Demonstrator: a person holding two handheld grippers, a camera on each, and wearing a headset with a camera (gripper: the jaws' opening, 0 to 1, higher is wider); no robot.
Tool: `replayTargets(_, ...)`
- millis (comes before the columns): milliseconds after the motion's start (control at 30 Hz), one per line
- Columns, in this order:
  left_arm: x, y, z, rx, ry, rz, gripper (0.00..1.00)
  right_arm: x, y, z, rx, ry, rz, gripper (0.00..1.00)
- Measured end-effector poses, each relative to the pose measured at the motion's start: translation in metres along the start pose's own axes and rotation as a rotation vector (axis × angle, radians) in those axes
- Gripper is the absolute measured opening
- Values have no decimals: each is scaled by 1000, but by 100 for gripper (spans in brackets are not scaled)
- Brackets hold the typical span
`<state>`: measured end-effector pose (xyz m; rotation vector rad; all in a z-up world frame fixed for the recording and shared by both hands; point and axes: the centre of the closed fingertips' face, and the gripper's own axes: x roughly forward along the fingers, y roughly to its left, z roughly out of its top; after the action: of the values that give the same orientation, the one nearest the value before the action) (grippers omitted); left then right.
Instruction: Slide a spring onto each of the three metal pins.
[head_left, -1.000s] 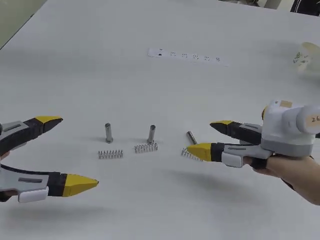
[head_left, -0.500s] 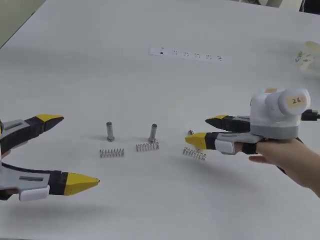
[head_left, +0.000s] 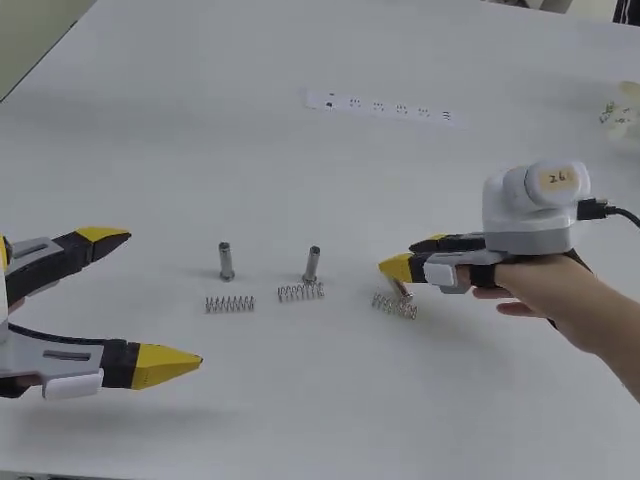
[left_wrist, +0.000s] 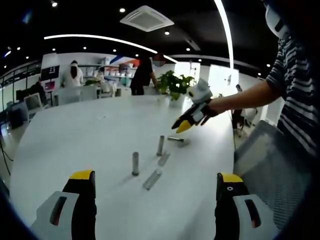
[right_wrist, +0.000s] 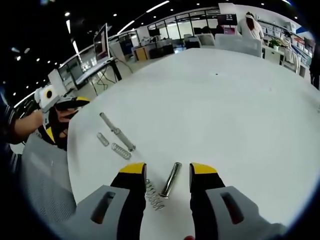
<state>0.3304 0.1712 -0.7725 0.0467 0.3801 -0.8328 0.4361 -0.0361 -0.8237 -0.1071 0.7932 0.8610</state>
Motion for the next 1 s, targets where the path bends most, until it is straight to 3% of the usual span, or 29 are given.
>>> replayTargets(533, 0, 0, -5, 1, 19, 0, 97, 20, -6, -12, 75, 99, -56, 18)
replayTargets(1000, -1, 1, -7, -5, 24, 5, 97, 28, -8, -19, -1, 170, -112, 9)
